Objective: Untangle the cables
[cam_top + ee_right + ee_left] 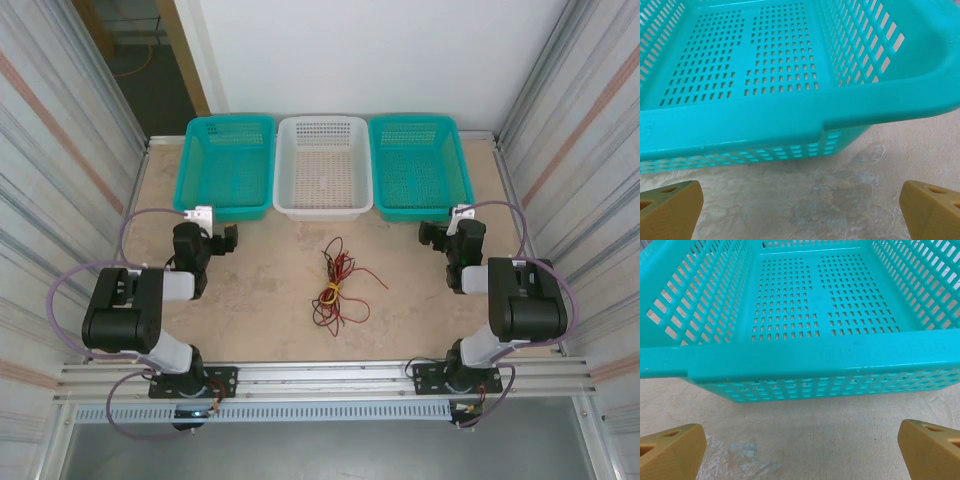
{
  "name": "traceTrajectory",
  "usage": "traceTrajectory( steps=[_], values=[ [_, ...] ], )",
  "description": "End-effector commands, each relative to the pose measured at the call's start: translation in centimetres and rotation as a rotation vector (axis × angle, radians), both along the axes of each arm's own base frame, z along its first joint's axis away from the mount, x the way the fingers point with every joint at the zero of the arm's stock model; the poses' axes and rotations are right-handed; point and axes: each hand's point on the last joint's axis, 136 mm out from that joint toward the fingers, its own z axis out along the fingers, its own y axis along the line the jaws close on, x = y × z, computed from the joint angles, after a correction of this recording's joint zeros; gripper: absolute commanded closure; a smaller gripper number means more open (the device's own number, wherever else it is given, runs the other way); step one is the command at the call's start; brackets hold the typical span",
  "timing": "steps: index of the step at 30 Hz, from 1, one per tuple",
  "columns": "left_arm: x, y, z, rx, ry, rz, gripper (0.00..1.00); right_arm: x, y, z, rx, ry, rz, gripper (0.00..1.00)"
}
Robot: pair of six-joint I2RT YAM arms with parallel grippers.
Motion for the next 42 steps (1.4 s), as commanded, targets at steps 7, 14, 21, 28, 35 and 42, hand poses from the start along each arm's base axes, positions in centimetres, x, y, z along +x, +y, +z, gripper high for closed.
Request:
traceTrajectory(
  steps=[7, 14, 21, 28, 35, 42],
  values=[
    [0.4, -0.3, 0.9, 0.008, -0.028, -0.032, 0.01, 0.4, 0.4, 1.1, 0.016, -0.037, 0.011, 0.01],
    [0.4, -0.3, 0.9, 0.007, -0.025, -0.033, 0.01, 0.4, 0.4, 1.1, 0.016, -0.038, 0.013, 0.01],
    [0.3, -0.3, 0.9, 0.006, -0.025, -0.033, 0.01, 0.4, 0.4, 1.1, 0.017, -0.037, 0.012, 0.01],
    [0.3, -0.9, 2.8, 0.082, 0.052, -0.03, 0.01, -0.3, -1.0, 3.6, 0.014, -0.043, -0.08, 0.01],
    [-2.3, -2.6, 7.4, -0.06, 0.137, 0.132, 0.05, -5.1, -1.1, 7.8, 0.062, 0.068, -0.269, 0.01],
    [-7.8, -9.4, 11.2, -0.211, 0.125, 0.028, 0.13, -11.7, 0.9, 8.2, 0.308, 0.184, -0.341, 0.01]
  ],
)
